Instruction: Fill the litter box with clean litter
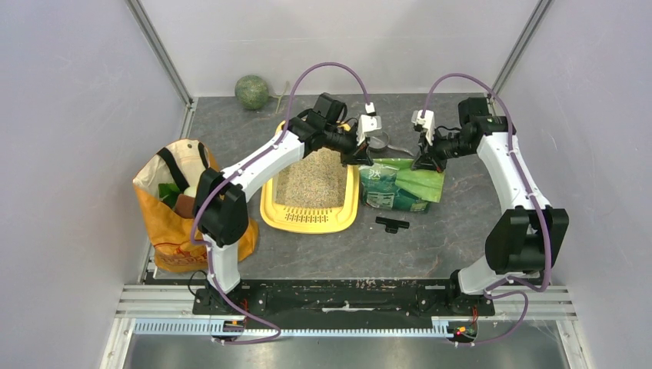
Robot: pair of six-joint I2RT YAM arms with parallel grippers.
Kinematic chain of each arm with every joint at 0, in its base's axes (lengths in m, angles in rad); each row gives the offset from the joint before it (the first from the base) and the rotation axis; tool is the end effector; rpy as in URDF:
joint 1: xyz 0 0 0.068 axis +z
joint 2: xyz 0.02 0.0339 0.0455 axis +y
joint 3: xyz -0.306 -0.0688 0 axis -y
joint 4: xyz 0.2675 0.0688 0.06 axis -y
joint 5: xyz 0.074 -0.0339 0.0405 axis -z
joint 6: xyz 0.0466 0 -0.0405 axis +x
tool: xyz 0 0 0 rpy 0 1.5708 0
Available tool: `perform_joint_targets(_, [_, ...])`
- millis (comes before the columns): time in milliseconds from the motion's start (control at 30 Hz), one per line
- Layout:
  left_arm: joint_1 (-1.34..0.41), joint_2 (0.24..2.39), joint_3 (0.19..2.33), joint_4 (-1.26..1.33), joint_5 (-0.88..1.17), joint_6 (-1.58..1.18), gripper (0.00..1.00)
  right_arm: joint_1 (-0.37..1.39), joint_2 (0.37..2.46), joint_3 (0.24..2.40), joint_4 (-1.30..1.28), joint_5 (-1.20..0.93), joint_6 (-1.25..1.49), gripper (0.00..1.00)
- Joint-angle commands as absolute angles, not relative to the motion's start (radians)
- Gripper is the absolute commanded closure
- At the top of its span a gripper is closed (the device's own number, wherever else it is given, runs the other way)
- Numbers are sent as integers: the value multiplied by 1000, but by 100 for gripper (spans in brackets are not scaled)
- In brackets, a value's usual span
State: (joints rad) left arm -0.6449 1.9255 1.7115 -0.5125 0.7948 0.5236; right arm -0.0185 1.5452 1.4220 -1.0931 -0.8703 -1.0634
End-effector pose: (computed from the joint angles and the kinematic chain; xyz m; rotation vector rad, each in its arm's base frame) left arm 0.3637 -0.3152 0.3314 1.5401 1.5865 -0.9695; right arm 0.3217 0.0297 0.3485 -1.3201 1.9069 0.7078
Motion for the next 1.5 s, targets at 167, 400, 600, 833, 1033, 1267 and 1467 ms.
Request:
perform_joint_targets(167, [-588,1877,1700,-556,704,613,98,-6,1529,1446,-981,-840,-1036,100])
perform_joint_targets(400, [-575,1856,1707,-571,732,562,44,25,1505,1423,-992,-816,-1035,50])
perform_joint_targets(600, [-564,1792,1709,-529,735,482,33,25,1487,1427,-996,-829,-1034,28])
perform_joint_targets(833, [-541,1657,1631,-497,784,503,30,25,1428,1454,-984,-896,-971,11])
perform_joint_targets(1033, [-620,1428,1350,-395,680,625,27,25,1374,1479,-919,-910,-823,10])
perform_joint_targets(1267, [-1031,1209,867,-16,241,840,45,23,1287,1479,-758,-797,-463,10])
perform_joint_targets(1467, [-1285,1383,791,312,2,893,54,20,1244,1488,-717,-672,-295,9])
